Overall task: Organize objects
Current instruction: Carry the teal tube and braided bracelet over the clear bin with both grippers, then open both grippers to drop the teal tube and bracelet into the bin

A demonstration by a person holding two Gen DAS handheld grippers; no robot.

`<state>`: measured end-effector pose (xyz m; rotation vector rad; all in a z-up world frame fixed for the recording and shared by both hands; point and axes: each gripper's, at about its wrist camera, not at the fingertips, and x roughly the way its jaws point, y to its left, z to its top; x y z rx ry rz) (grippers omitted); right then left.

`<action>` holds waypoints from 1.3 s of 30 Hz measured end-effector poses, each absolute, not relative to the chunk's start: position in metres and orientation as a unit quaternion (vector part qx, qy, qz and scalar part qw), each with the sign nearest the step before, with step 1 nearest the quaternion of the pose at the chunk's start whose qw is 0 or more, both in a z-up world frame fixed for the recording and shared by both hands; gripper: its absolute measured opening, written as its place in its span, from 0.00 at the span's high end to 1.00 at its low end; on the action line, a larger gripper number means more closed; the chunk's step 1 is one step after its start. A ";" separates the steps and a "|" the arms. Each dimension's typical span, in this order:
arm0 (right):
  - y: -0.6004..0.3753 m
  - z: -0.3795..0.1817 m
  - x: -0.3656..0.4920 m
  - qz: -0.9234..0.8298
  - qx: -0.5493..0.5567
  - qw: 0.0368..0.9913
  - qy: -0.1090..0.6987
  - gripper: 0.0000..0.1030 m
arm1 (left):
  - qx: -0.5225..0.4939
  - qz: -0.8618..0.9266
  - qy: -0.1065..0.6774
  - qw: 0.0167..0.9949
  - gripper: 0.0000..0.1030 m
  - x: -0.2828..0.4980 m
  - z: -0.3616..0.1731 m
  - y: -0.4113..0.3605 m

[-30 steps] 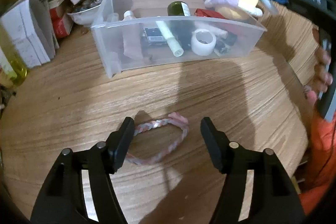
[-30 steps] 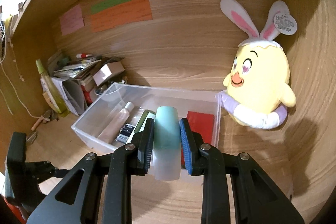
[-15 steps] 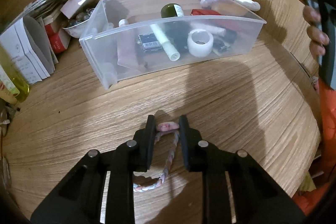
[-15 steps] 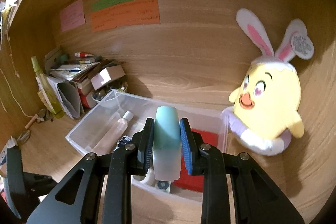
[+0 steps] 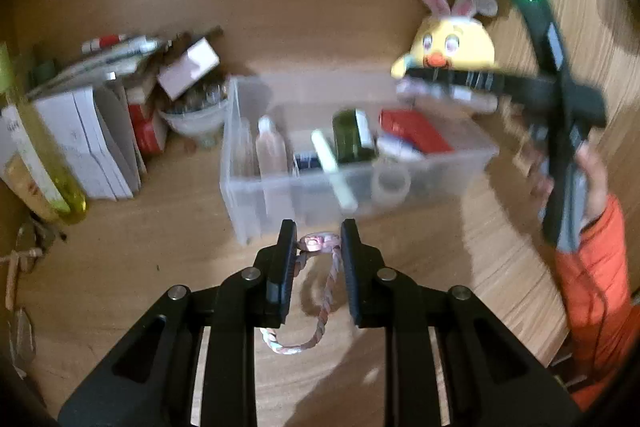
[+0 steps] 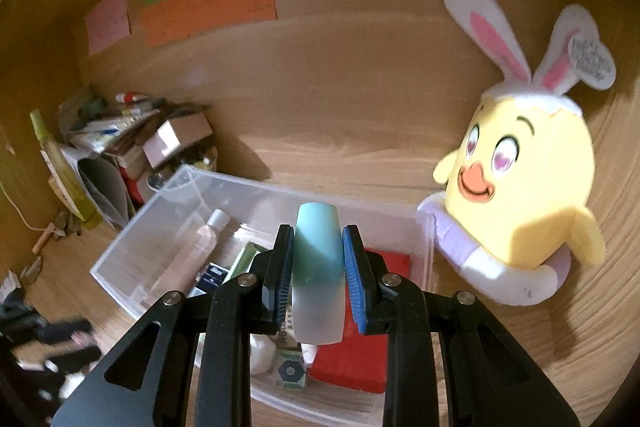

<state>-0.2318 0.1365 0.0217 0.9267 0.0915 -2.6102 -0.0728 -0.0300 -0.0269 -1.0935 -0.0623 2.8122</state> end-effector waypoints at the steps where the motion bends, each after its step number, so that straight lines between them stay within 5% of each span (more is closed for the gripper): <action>1: 0.136 0.017 -0.234 -0.924 0.335 0.184 0.032 0.78 | -0.354 0.933 -0.023 0.062 0.79 -0.075 -0.021 -0.030; 19: 0.126 -0.012 -0.243 -0.905 0.377 0.190 0.053 0.78 | -0.320 0.947 -0.027 0.035 0.79 -0.132 0.017 -0.042; 33: 0.122 -0.020 -0.245 -0.897 0.391 0.197 0.065 0.78 | -0.355 0.933 -0.043 0.042 0.79 -0.164 -0.008 -0.043; 39: 0.120 -0.022 -0.245 -0.893 0.398 0.201 0.067 0.66 | -0.360 0.931 -0.037 0.046 0.75 -0.168 -0.012 -0.039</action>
